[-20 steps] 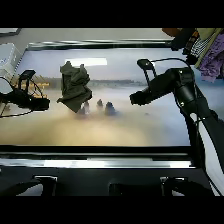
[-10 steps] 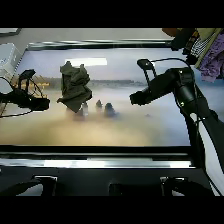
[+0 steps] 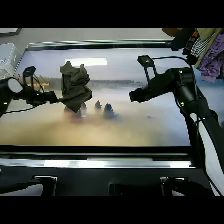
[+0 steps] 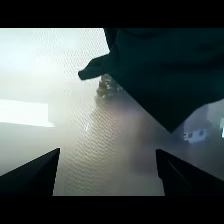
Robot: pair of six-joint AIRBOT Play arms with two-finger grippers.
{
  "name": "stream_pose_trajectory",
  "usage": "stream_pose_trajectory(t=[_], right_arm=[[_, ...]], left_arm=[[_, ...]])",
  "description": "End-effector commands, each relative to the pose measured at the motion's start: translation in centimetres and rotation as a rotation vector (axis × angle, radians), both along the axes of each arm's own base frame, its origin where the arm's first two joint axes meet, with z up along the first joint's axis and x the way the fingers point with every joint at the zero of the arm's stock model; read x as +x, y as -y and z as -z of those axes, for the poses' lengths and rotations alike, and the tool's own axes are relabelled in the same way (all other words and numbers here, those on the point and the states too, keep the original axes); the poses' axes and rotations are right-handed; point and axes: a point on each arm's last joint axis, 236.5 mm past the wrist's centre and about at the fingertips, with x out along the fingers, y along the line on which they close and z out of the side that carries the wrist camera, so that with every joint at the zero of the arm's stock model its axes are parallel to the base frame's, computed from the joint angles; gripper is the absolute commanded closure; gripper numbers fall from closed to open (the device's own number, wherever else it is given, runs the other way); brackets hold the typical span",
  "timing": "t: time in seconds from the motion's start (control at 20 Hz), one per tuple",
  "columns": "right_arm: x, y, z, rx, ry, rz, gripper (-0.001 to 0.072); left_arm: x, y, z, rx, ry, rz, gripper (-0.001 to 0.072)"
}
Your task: Fold the clothes and pants, and hang the long-sleeved shirts on hangers.
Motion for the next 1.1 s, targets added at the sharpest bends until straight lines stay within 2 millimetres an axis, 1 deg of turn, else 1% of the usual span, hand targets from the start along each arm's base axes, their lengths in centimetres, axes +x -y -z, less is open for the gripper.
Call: stream_pose_trajectory(t=[0.0,0.1,0.2,0.25,0.3,0.35,0.45,0.5,0.55,0.6,0.65,0.7,0.75,0.8,0.85,0.9,1.05], right_arm=[[0.6,-0.2,-0.3,0.014,0.024,0.009,0.0684],[0.2,-0.2,-0.2,0.008,0.008,0.005,0.0683],[-0.1,-0.1,0.0,0.007,-0.007,0.009,0.0683],[-0.2,-0.1,0.0,0.011,-0.016,0.022,0.0683],[-0.2,-0.1,0.1,0.017,-0.025,0.036,0.0682],[-0.4,0.0,0.1,0.02,-0.037,0.049,0.0672],[-0.9,0.1,0.3,0.03,-0.074,0.088,0.0644],[-1.3,0.2,0.2,0.031,-0.088,0.095,0.0645],[-1.8,0.3,-0.3,0.028,-0.092,0.09,0.0646],[-2.3,0.5,-1.0,0.025,-0.082,0.078,0.0645],[-2.9,0.8,-2.1,0.02,-0.062,0.059,0.0645],[-3.4,1.2,-3.0,0.009,-0.042,0.052,0.0644],[-4.1,1.8,-4.0,-0.004,-0.025,0.048,0.0644],[-5.0,2.6,-5.0,-0.021,-0.011,0.048,0.0644],[-5.9,3.3,-6.0,-0.035,-0.002,0.049,0.0644],[-6.9,4.0,-7.0,-0.048,0.01,0.05,0.0644],[-9.7,6.0,-9.8,-0.074,0.057,0.066,0.0643]], left_arm=[[4.4,0.4,5.0,0.002,0.035,-0.017,-0.0013],[6.3,0.9,7.7,0.005,0.053,-0.016,-0.0013],[7.5,1.2,9.3,0.007,0.05,-0.011,-0.0012],[7.8,1.3,9.5,0.005,0.039,-0.007,0.0125],[7.4,1.6,9.1,0.003,0.011,0.002,0.0542],[7.2,1.9,8.4,0.004,-0.006,0.022,0.0687],[6.2,3.5,6.0,-0.012,-0.044,0.09,0.0695],[5.1,5.1,4.5,-0.054,-0.077,0.113,0.0696],[3.7,7.6,2.7,-0.129,-0.102,0.14,0.0696],[2.2,10.6,1.0,-0.211,-0.126,0.175,0.0696],[0.4,13.8,-0.9,-0.29,-0.151,0.226,0.0696],[-1.5,17.6,-2.9,-0.368,-0.165,0.286,0.0696],[-3.2,21.2,-4.4,-0.428,-0.17,0.343,0.0696],[-4.8,24.5,-5.4,-0.471,-0.177,0.391,0.0696],[-6.3,27.8,-5.8,-0.5,-0.189,0.422,0.0696],[-7.6,30.6,-5.7,-0.511,-0.196,0.441,0.0696],[-11.2,38.8,-4.2,-0.541,-0.191,0.481,0.0696]])
